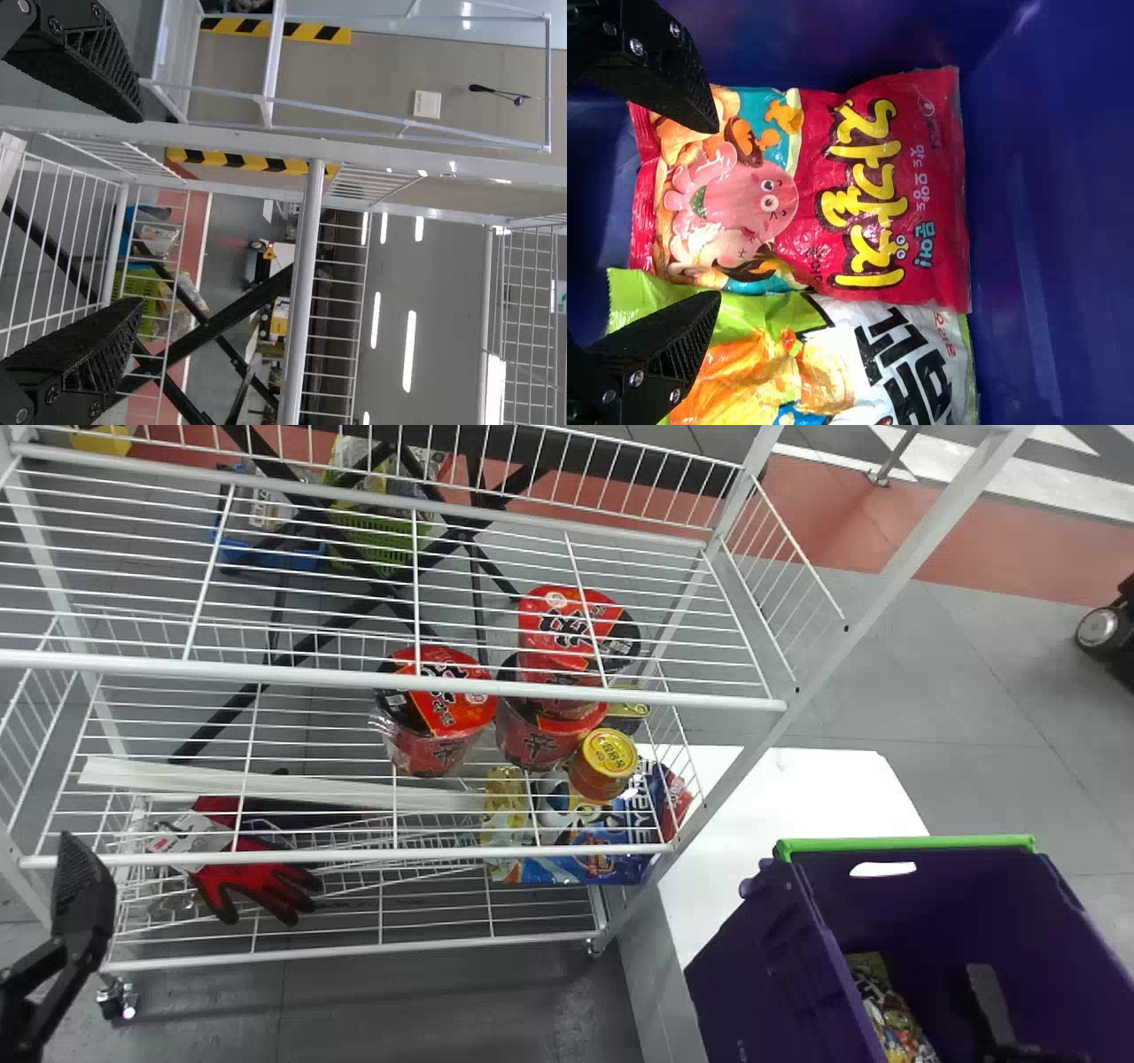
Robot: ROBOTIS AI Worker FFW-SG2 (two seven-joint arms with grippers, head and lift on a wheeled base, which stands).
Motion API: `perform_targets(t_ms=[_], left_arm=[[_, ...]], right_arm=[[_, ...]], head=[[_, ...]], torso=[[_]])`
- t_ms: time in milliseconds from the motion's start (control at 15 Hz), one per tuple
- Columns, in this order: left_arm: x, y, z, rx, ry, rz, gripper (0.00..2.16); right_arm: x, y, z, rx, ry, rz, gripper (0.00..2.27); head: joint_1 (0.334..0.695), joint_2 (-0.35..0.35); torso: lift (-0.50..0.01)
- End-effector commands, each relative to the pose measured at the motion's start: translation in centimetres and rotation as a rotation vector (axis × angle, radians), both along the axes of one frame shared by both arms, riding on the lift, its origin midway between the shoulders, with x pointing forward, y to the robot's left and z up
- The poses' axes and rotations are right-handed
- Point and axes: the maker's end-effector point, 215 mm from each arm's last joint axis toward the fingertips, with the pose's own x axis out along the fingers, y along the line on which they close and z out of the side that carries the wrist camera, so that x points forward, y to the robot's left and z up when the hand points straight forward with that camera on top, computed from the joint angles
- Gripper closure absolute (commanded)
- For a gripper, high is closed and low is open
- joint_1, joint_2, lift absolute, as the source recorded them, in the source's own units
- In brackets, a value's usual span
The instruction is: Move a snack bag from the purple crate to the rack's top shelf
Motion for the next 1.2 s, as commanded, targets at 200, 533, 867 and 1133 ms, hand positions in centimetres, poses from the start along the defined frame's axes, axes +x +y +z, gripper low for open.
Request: perform_targets(t_ms=[200, 533, 867, 1133], left_arm=[[-0.3, 0.6, 0.0, 0.003, 0.003, 0.01, 0.08], [-0.3, 0.9, 0.0, 0.006, 0.002, 0.013, 0.08], [-0.3, 0.8, -0.2, 0.006, 0.005, 0.011, 0.08], [-0.3, 1.2, -0.6, 0.008, 0.013, 0.017, 0.08]], right_arm=[[-1.1, 1.9, -1.8, 0.012, 0.091, -0.005, 0.18], [-1.1, 1.5, -2.5, -0.02, 0.103, 0.004, 0.18], [-0.3, 3.1, -3.6, -0.019, 0.087, 0.029, 0.18], [-0.5, 3.2, -4.0, -0.021, 0.099, 0.034, 0.55]], head=[[0.695, -0.35], [0.695, -0.35], [0.695, -0.35], [0.695, -0.35]], torso=[[-0.462], [-0.462], [-0.462], [-0.462]])
